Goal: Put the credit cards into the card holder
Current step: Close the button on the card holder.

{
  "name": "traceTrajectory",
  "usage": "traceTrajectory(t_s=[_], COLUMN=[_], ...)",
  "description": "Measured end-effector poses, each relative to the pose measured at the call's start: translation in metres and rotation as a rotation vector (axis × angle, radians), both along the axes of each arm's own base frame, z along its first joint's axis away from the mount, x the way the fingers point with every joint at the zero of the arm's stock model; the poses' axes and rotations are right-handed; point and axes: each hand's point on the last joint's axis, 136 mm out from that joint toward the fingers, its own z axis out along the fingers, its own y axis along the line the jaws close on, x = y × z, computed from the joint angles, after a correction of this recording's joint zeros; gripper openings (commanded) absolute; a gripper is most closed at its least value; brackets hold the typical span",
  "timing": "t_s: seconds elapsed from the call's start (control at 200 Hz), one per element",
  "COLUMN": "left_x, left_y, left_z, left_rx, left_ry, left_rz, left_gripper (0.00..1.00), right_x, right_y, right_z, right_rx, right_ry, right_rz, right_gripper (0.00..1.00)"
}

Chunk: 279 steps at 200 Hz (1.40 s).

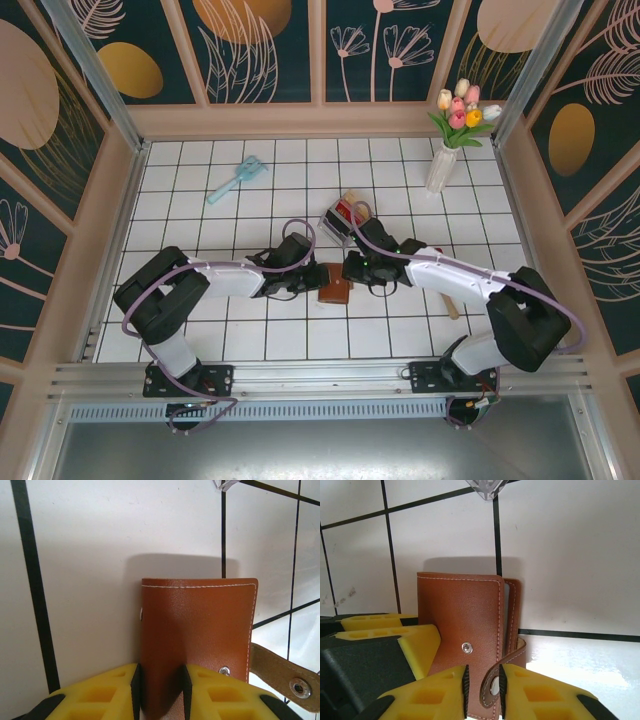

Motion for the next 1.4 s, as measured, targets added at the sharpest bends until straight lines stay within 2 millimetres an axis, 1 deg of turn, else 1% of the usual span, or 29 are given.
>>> traceTrajectory(t_s=[0.17,0.4,0.46,0.571,0.701,0.726,0.771,0.946,1.081,1.396], left_x=[0.0,0.0,0.0,0.0,0.0,0.0,0.0,-0.001,-0.001,-0.002], left_y=[0.0,-0.001,-0.001,-0.001,-0.001,-0.001,-0.001,-0.002,-0.002,-0.003], left_z=[0.0,0.001,0.001,0.001,0.0,0.0,0.0,0.0,0.0,0.0], left_rx=[-0.001,-0.004,-0.004,-0.004,-0.004,-0.004,-0.005,-0.005,-0.008,-0.012], left_ry=[0.0,0.001,0.002,0.002,0.004,0.004,0.004,0.005,0.009,0.01], left_rz=[0.0,-0.003,-0.003,-0.003,-0.005,-0.005,-0.005,-0.006,-0.01,-0.012], left_gripper=[0.3,0.3,0.3,0.3,0.3,0.3,0.3,0.29,0.29,0.28], right_x=[-0.003,-0.009,-0.011,-0.012,-0.01,-0.01,-0.01,-0.01,-0.006,-0.006], right_y=[-0.001,-0.002,-0.001,0.001,0.0,0.0,-0.001,0.001,0.013,0.026], right_z=[-0.001,-0.008,-0.009,-0.007,-0.006,-0.007,-0.007,-0.005,-0.001,-0.018], right_rx=[-0.006,-0.034,-0.038,-0.042,-0.052,-0.055,-0.057,-0.048,0.021,0.054], right_ry=[0.01,0.037,0.041,0.04,0.031,0.03,0.029,0.028,0.031,0.079], right_rz=[0.004,0.017,0.023,0.031,0.024,0.024,0.022,0.031,0.045,0.071], right_gripper=[0.3,0.27,0.2,0.17,0.09,0.07,0.0,0.0,0.0,0.0])
